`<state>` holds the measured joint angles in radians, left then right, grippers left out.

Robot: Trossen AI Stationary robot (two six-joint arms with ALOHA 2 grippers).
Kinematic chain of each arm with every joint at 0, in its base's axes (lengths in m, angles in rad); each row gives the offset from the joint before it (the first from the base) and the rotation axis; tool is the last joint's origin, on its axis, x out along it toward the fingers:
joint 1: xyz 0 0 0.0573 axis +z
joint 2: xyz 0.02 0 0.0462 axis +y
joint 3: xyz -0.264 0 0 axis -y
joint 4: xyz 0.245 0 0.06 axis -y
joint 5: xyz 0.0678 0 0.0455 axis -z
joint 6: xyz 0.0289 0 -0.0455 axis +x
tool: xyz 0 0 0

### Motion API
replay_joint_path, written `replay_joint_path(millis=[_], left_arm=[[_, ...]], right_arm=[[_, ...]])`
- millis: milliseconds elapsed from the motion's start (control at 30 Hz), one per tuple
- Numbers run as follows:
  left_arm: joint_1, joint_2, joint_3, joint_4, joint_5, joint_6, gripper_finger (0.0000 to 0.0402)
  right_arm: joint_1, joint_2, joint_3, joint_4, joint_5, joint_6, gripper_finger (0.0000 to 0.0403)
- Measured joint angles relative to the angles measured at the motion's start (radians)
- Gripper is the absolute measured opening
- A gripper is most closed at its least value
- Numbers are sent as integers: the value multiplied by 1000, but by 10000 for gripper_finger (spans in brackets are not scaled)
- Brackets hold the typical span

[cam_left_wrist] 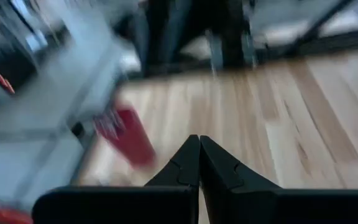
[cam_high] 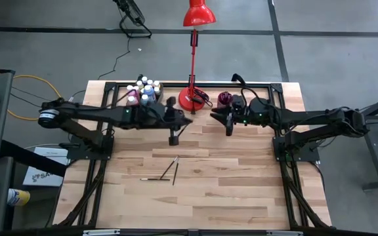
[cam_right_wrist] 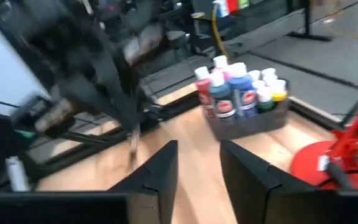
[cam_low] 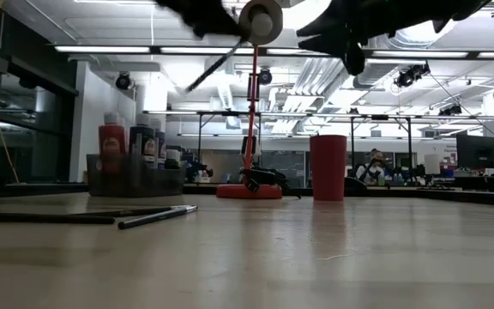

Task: Pick & Place Paint Supplies
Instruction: Put the paint brush into the cup

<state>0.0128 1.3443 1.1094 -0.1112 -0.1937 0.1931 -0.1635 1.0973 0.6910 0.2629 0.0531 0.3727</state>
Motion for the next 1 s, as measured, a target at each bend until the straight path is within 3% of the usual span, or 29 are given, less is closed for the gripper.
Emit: replay_joint_path(millis=[200,367,533,1000], left_arm=[[20,3,141,2,-24,149,0],[43,3,203,7,-20,200,0],[51,3,221,25,-4,225,0],[53,2,221,51,30,222,0]], right_arm=[[0,7,1,151,-121,45,210],[0,29,8,218,-113,45,260],[1,110,74,300,-159,42,261],[0,310,291,292,-163,-98,225]])
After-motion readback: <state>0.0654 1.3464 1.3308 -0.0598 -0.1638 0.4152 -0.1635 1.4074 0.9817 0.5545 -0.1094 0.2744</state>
